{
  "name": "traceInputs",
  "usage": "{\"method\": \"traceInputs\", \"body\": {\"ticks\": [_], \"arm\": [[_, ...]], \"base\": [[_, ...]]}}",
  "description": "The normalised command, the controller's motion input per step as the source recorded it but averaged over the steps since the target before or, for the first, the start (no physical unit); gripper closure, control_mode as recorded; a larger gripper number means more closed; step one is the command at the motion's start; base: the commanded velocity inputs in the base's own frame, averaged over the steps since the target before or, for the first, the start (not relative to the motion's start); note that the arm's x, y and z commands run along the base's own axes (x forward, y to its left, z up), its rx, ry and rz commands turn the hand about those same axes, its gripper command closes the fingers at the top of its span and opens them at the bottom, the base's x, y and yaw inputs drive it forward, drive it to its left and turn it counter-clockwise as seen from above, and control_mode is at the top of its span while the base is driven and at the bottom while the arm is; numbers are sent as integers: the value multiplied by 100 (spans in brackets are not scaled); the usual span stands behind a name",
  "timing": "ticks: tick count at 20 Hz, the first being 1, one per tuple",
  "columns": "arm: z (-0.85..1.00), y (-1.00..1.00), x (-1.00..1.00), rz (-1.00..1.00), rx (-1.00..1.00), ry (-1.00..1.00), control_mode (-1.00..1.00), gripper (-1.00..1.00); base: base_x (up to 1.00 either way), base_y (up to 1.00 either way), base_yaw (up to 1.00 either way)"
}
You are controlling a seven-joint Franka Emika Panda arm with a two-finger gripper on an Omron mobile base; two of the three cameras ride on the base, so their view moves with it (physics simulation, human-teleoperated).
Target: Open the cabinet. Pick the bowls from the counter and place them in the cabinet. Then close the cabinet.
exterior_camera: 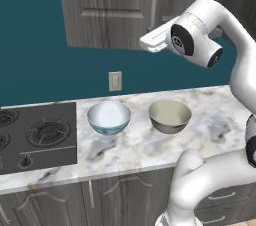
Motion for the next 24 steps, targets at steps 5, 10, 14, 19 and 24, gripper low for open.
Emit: {"method": "traceInputs", "body": {"ticks": [5,10,14,19,24], "arm": [[-3,100,-100,0,0,16,-100,100],[0,100,-100,2,0,25,-100,100],[0,100,-92,9,0,40,-100,100],[-2,100,-60,7,0,48,-100,100],[-52,100,-31,1,0,42,-100,100]], "base": [[0,0,0],[0,0,0],[0,0,0],[0,0,0],[0,0,0]]}}
